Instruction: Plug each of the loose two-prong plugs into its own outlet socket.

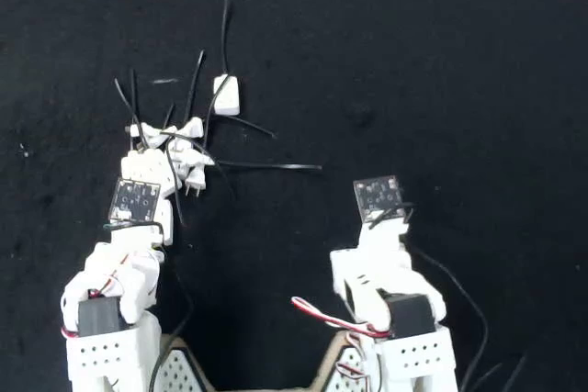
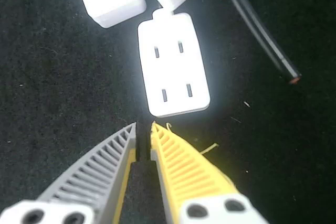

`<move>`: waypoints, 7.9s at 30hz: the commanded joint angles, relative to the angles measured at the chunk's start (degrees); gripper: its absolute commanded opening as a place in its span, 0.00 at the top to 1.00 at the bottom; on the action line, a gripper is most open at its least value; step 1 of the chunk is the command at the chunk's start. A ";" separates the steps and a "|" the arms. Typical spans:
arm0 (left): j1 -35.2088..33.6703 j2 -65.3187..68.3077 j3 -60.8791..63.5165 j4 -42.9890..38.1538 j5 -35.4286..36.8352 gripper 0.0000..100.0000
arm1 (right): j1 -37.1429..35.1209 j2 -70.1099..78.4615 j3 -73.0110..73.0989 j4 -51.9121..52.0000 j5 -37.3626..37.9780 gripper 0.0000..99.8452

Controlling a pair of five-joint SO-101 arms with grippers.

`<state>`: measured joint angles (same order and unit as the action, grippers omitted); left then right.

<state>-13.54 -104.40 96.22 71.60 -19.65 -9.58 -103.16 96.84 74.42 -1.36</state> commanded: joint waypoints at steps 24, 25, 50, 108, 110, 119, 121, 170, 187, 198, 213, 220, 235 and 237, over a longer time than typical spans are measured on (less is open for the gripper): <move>-0.57 -0.26 1.10 0.26 -0.18 0.94 | 0.97 -5.41 -0.31 0.44 0.35 0.99; -0.57 -0.26 1.10 0.26 -0.18 0.94 | 0.97 -5.41 -0.31 0.44 0.35 0.99; -0.57 -0.26 1.10 0.26 -0.18 0.94 | 0.97 -5.41 -0.31 0.44 0.35 0.99; -33.89 -0.26 -22.29 -16.18 16.88 0.94 | 0.97 -5.32 -4.62 -16.26 29.27 0.99; -34.24 -0.26 -19.65 -16.35 16.53 0.94 | 1.05 -5.32 -2.07 -17.41 30.59 0.99; -23.34 -0.26 -5.49 -16.44 16.09 0.94 | 8.97 -5.23 -19.21 -17.23 30.51 0.99; -21.67 -0.26 -6.20 -16.44 13.01 0.94 | 11.08 -5.14 -26.68 -15.47 30.51 0.99; -9.54 71.91 -78.99 13.63 10.81 0.79 | -7.65 65.27 -83.12 4.04 11.34 0.82; 0.92 75.08 -54.64 -21.36 17.76 0.78 | -13.98 57.63 -24.84 -50.99 11.25 0.82; 2.59 77.80 -49.80 -30.95 18.02 0.78 | -14.24 57.45 -24.84 -50.02 11.25 0.82; -12.70 101.89 -69.05 -16.97 10.37 0.79 | -14.07 57.54 -24.57 -50.02 11.34 0.82; -23.34 102.59 -72.57 -17.23 -0.53 0.79 | -14.07 57.54 -24.57 -50.02 11.34 0.82; -26.68 102.51 -89.63 2.90 -4.48 0.78 | -14.07 57.54 -24.48 -50.02 11.34 0.82; -26.59 102.51 -93.93 8.09 -4.48 0.78 | -14.07 57.54 -24.48 -50.02 11.34 0.82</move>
<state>-41.05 -1.45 10.59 72.92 -23.52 -23.03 -43.74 72.57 25.80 9.89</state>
